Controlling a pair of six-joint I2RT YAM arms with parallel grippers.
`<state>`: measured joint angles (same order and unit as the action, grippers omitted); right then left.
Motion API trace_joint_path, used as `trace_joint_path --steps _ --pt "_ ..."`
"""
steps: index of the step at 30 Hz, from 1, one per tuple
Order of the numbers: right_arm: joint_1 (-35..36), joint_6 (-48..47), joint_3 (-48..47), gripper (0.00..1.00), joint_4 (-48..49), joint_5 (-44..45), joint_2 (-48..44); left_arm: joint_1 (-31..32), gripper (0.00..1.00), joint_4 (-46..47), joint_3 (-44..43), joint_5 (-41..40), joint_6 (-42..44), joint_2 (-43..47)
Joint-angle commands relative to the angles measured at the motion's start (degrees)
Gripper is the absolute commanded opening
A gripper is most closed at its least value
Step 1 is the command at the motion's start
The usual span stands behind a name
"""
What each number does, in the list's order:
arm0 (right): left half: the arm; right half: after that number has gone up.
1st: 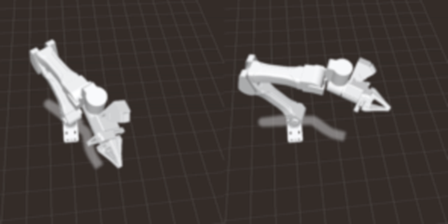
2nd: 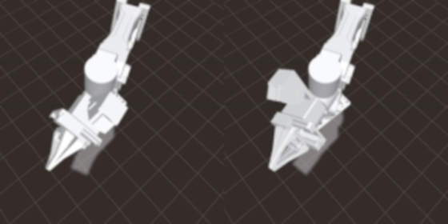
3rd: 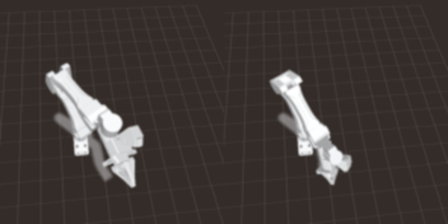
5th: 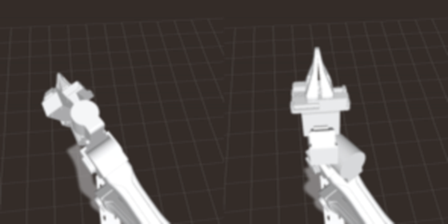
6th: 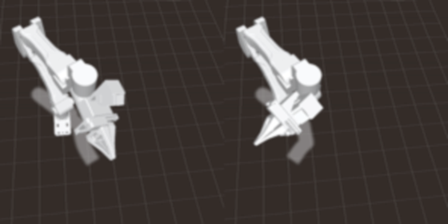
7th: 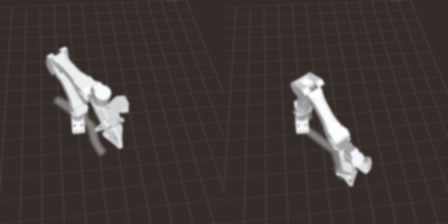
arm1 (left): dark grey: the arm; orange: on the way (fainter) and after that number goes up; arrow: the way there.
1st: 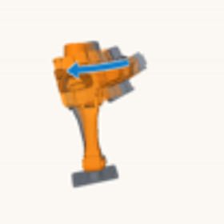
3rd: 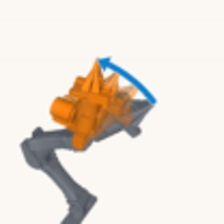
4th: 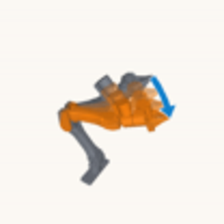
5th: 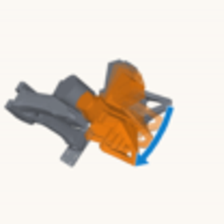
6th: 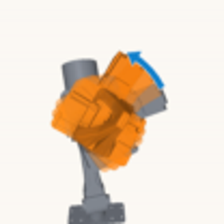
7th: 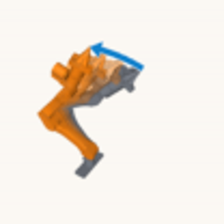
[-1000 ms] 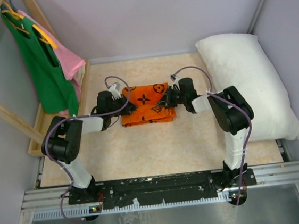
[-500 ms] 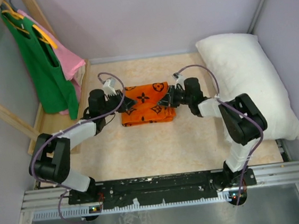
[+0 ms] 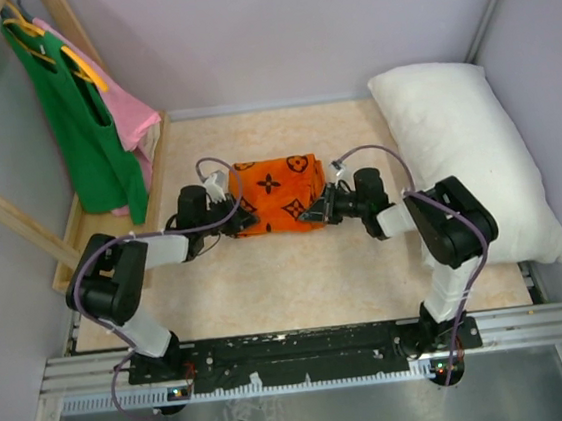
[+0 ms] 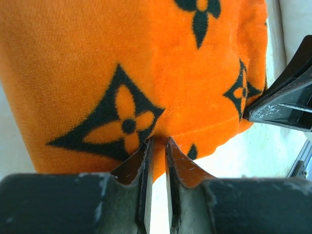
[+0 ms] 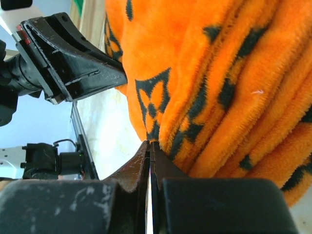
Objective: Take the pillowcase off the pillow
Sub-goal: Fold the pillowcase at the center of the board.
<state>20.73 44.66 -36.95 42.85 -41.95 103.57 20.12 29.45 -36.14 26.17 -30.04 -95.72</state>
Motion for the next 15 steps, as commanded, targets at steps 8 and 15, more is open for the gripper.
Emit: trace_joint_path --steps 8,15 --pt "-0.97 -12.58 -14.87 0.1 -19.49 14.93 -15.13 9.05 0.22 -20.02 -3.78 -17.05 12.02 19.5" --pt "-2.62 -15.56 -38.06 0.09 -38.21 25.85 0.07 15.2 0.0 -19.16 8.46 -21.29 2.88 25.37"
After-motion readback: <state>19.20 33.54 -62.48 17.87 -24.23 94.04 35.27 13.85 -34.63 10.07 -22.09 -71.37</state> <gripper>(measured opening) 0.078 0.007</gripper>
